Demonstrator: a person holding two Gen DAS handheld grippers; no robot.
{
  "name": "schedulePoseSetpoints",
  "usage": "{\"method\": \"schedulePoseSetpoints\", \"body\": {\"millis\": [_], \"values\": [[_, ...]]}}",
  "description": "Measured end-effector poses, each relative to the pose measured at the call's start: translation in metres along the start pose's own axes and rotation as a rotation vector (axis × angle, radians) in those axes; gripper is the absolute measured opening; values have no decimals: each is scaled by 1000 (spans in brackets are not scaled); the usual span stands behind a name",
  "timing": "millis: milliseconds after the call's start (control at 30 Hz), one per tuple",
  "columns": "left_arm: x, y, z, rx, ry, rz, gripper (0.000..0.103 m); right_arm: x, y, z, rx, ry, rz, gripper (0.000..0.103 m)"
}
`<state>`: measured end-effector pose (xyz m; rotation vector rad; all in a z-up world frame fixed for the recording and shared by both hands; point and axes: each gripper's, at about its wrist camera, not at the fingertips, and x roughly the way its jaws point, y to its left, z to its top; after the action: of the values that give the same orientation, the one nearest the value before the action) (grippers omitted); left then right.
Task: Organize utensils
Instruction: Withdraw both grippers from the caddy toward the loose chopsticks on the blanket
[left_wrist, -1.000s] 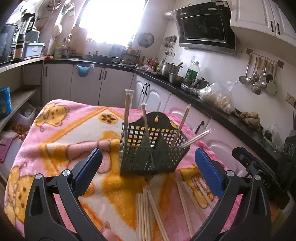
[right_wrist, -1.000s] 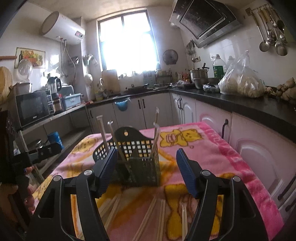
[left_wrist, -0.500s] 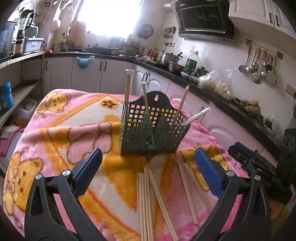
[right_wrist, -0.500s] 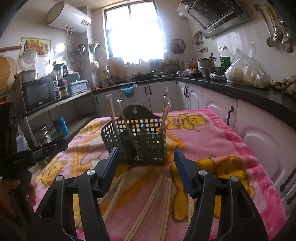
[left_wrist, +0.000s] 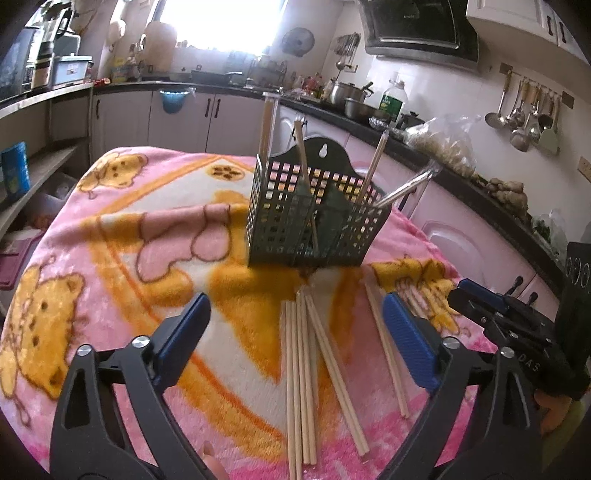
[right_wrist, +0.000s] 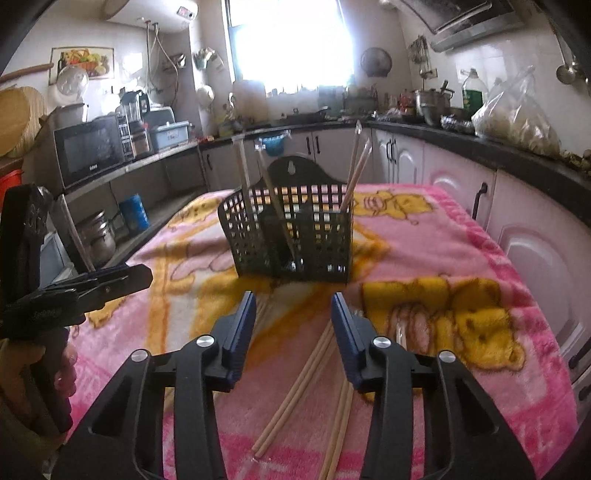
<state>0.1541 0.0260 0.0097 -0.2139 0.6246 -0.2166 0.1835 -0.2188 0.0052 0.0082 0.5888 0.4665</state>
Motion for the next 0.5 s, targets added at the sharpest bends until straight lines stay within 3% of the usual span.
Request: {"method": "schedulePoseSetpoints", "body": {"millis": [333, 500], "values": [[14, 4, -18, -6, 75, -11, 54, 16, -4, -13, 24, 94, -2, 29], [22, 5, -25, -8, 111, -19, 49, 24, -9, -20, 54, 143, 3, 27]]}}
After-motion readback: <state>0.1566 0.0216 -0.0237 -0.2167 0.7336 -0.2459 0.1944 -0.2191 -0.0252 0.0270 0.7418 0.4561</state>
